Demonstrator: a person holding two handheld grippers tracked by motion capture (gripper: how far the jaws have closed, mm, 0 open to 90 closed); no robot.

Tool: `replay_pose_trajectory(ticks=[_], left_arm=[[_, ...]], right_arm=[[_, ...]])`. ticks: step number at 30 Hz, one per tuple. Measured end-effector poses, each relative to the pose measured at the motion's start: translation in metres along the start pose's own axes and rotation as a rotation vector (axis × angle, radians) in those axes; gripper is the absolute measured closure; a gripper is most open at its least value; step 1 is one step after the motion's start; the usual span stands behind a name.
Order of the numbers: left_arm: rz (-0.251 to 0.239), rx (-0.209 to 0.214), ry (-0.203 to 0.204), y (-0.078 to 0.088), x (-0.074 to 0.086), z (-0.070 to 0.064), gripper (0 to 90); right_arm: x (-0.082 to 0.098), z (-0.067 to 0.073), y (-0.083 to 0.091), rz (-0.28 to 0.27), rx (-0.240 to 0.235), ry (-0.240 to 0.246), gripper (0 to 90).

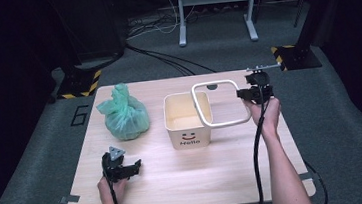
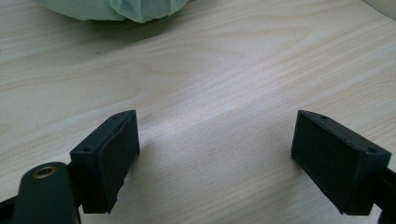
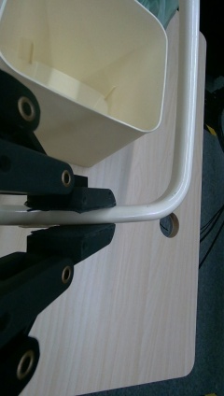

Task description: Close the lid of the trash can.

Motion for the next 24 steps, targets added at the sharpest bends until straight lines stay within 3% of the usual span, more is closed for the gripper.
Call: replay_pose_trajectory(ticks=[24], left_arm=[[0.0, 0.003, -0.001, 0.0, 0.0, 0.0, 14.9]], right_arm=[[-0.011, 0.027, -0.019, 0.024, -0.012, 0.027, 81.6]])
Point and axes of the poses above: each handheld gripper's, and its own axes: y roughly backward along the jaws, x roughly out of its underside, z roughly to its left, the point moved 6 cm from there along -y, roughly forward along the jaws, and after that the axes turned 7 degrees about z, right-handed, at the moved point
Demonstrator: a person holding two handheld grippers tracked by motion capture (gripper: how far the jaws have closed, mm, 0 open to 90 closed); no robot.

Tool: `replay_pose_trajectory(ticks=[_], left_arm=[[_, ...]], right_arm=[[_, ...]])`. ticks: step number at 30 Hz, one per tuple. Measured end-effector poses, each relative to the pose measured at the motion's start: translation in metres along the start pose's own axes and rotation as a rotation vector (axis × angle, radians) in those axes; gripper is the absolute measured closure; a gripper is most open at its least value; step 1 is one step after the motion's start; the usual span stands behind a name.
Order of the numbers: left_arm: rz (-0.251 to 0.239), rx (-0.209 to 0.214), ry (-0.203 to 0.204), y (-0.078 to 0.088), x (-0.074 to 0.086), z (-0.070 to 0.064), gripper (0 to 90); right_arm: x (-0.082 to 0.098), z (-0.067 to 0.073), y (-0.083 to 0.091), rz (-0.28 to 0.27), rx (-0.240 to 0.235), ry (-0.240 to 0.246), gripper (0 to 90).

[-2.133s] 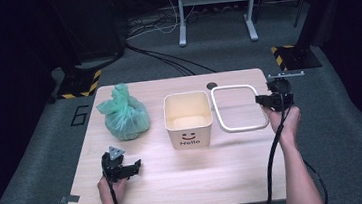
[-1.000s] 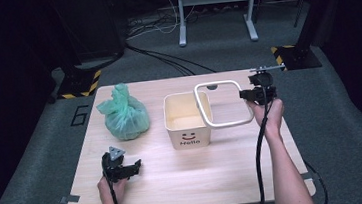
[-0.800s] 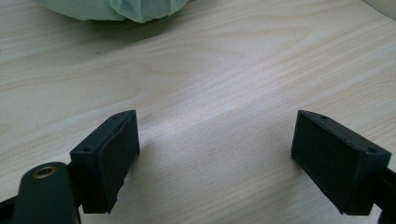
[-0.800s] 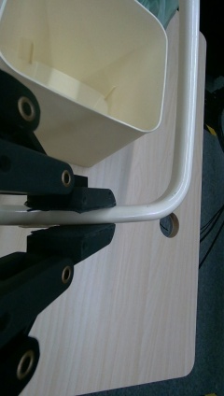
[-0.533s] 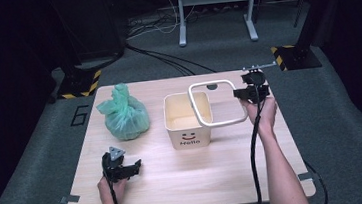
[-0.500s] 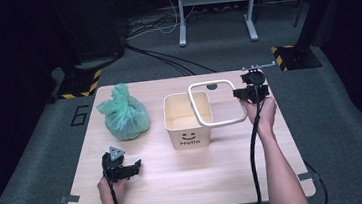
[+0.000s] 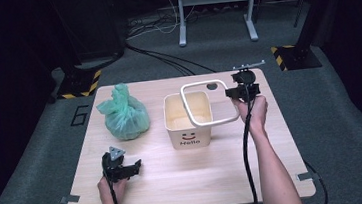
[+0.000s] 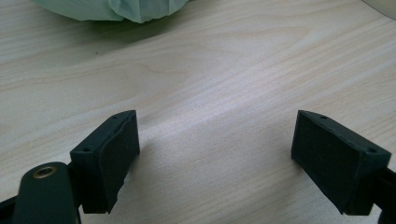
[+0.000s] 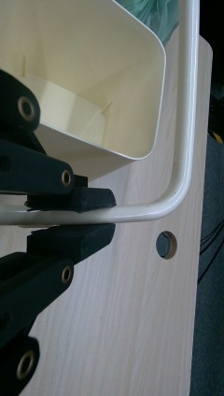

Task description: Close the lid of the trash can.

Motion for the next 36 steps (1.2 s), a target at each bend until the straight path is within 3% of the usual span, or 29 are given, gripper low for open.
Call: replay_pose_trajectory(ticks=[21, 36], left_arm=[[0.0, 0.003, -0.001, 0.0, 0.0, 0.0, 15.0], [0.001, 0.004, 0.0, 0.0, 0.0, 0.0, 15.1]], right_arm=[[-0.006, 0.025, -0.024, 0.044, -0.003, 0.002, 81.5], [-0.009, 0.038, -0.042, 0.069, 0.011, -0.036, 81.3]])
Point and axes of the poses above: each handheld gripper's, and its own axes: y roughly backward along the jaws, x roughly out of its underside, z roughly to its left, the point moved 6 cm from there along -y, roughly forward along the jaws, and after that the axes turned 7 degrees about z, right-handed, at the moved point
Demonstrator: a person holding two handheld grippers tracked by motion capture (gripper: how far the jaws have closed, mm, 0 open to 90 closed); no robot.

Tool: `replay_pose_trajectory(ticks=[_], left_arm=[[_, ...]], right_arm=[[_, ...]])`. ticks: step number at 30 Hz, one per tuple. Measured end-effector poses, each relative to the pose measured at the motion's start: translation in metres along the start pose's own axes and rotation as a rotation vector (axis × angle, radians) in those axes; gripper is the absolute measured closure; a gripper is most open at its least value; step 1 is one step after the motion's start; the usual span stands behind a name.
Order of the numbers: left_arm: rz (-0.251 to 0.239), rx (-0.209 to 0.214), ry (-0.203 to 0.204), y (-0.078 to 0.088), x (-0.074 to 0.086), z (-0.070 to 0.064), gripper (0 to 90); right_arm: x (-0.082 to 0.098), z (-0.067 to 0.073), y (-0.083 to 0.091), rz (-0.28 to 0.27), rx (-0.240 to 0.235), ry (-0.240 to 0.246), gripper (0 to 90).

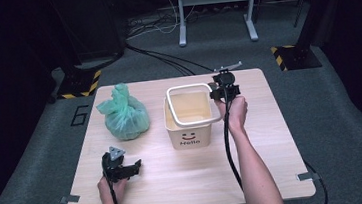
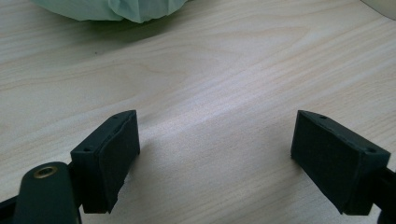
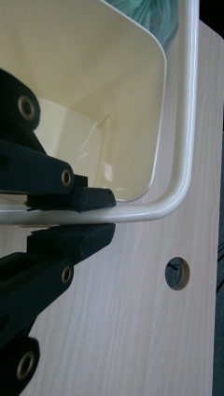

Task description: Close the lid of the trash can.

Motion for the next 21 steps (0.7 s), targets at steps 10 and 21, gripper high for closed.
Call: replay_pose_trajectory(ticks=[10, 21], left_arm=[[-0.001, 0.003, 0.002, 0.0, 0.0, 0.0, 15.1], [0.0, 0.003, 0.001, 0.0, 0.0, 0.0, 15.1]], right_arm=[[-0.003, 0.007, -0.008, 0.011, 0.027, -0.028, 81.3], [-0.003, 0.016, -0.016, 0.041, 0.098, -0.044, 80.4]])
Point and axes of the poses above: each handheld gripper's, and its own axes: y roughly backward along the jaws, x roughly out of its underside, z roughly to its left, the point moved 6 cm from there along -y, roughly forward along the jaws, and after that the axes turned 7 degrees about z, right-handed, at the moved point
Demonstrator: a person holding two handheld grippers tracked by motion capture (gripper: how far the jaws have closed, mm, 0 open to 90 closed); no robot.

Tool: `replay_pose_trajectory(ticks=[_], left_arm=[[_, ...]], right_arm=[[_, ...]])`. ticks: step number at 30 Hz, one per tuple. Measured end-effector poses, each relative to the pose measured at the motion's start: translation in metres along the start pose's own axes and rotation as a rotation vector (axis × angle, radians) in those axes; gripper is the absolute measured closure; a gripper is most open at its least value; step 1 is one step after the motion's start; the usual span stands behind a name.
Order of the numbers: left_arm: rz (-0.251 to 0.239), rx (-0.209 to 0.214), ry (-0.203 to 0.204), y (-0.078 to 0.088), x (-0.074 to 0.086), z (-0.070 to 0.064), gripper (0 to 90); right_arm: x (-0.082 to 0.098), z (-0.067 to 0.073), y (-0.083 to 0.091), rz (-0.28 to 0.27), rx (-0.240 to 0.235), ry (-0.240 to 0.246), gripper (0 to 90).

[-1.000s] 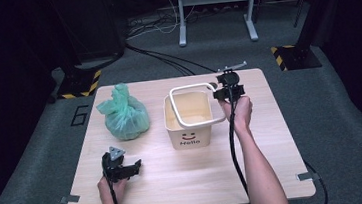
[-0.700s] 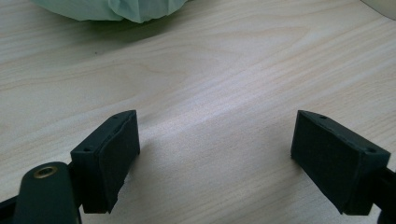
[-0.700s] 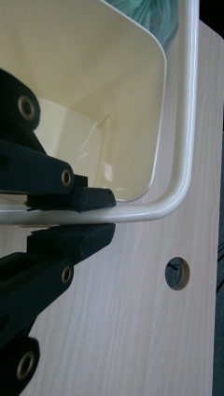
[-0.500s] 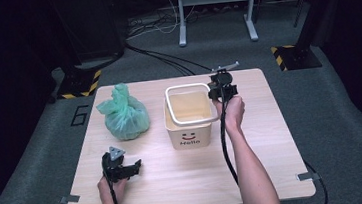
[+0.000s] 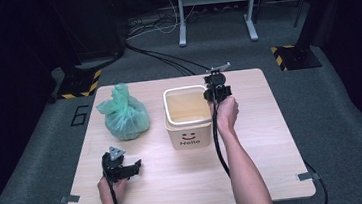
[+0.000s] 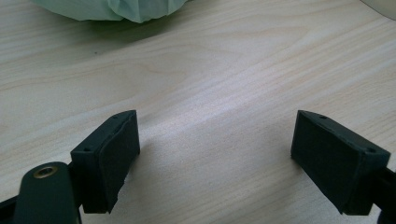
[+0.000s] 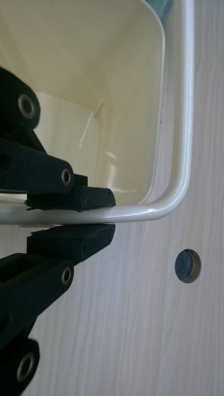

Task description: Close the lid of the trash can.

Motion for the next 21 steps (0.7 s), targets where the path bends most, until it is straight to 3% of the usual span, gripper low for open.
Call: replay_pose_trajectory(ticks=[8, 21], left_arm=[[0.001, 0.001, 0.002, 0.0, 0.0, 0.0, 15.1], [0.0, 0.0, -0.001, 0.0, 0.0, 0.0, 15.1]], right_arm=[[0.003, 0.003, -0.002, 0.011, 0.018, -0.016, 78.3], [0.016, 0.006, 0.001, 0.015, -0.013, -0.007, 75.3]])
Point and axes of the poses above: each handheld gripper's, and its own axes: y roughly backward along the jaws, x roughly out of its underside, z roughly to its left, the point moved 6 cm from there along -y, roughly forward along the jaws, and after that the axes turned 7 degrees about z, right-handed, at the moved point
